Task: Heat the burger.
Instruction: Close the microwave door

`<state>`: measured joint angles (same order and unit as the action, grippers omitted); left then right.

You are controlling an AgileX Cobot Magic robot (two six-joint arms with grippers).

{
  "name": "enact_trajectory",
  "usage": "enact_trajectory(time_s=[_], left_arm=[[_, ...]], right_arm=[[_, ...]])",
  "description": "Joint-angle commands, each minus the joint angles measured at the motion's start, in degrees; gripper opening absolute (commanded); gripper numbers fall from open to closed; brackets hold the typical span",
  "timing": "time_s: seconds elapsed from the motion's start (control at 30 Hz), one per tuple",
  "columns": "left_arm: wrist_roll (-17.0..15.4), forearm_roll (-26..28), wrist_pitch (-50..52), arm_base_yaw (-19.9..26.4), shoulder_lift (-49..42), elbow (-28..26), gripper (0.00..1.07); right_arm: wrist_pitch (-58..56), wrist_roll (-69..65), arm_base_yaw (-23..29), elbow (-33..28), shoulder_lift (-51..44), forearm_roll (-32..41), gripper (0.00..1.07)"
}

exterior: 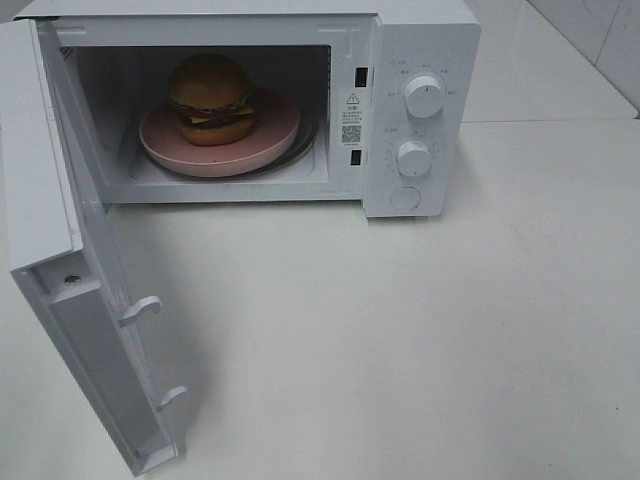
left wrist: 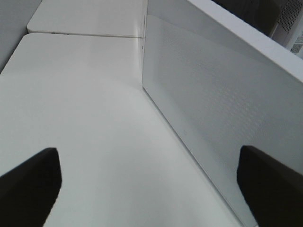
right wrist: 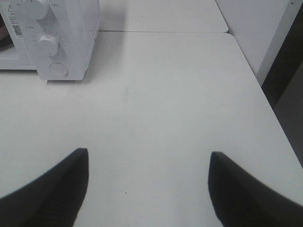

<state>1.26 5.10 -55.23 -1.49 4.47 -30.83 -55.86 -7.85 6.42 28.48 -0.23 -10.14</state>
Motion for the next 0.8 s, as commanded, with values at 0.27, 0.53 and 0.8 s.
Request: enact_trajectory(time_s=[0.27, 0.53, 0.8], left_arm=[[0.06, -1.66, 9.85, 0.23, 13.69, -0.34, 0.36], [0.52, -1.72, 22.63, 0.23, 23.49, 2.46, 0.0], [0.57, -1.72, 46.75, 0.17, 28.59, 11.46, 0.0]], right_arm=[[0.69, 0.52, -0.29, -0.06, -1.49, 0.06, 0.68], [0.69, 0.52, -0.29, -0.06, -1.49, 0.06, 0.68], [0.69, 0.52, -0.29, -0.06, -1.49, 0.06, 0.68]])
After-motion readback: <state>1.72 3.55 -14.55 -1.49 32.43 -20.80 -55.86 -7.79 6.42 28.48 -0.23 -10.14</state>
